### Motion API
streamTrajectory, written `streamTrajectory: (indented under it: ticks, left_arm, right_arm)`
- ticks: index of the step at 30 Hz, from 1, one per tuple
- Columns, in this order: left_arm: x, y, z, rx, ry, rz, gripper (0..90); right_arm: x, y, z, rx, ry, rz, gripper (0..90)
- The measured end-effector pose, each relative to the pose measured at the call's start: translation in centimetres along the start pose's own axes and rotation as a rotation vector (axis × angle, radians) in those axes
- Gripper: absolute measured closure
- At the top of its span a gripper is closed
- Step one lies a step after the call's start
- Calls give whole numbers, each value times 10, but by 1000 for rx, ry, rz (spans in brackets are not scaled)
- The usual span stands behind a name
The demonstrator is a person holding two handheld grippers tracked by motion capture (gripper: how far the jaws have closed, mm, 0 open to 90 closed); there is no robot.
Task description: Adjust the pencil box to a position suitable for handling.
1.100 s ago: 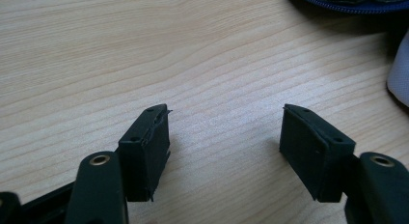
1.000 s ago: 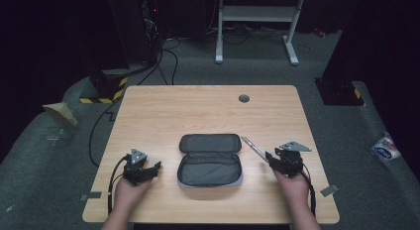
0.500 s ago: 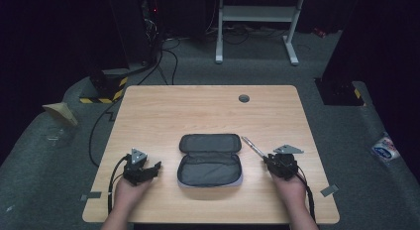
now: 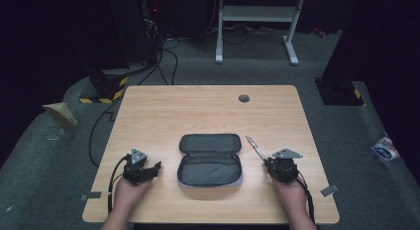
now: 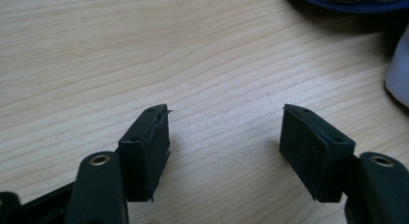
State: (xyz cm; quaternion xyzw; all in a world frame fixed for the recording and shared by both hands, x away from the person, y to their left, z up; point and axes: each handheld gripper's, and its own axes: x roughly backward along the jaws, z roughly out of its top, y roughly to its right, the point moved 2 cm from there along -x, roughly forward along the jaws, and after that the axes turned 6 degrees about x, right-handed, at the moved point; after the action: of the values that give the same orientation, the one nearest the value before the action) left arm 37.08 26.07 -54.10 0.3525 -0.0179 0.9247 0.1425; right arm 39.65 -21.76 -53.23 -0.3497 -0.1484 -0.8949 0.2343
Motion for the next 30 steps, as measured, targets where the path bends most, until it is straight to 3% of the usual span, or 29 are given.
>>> streamTrajectory:
  ticks: [7,17,24,30]
  left_arm:
    - [0,0,0,0,0,-3,347]
    - [0,0,0,-2,-1,-8,347]
    - [0,0,0,-5,-1,-10,347]
    - [0,0,0,-5,-1,-10,347]
  right_arm:
    - [12,-5,-9,18,-9,-8,786]
    - [41,-7,-30,-11,-8,-15,786]
    - [46,-6,-41,-30,-26,-18,778]
    - [46,-8,-39,-30,-9,0,665]
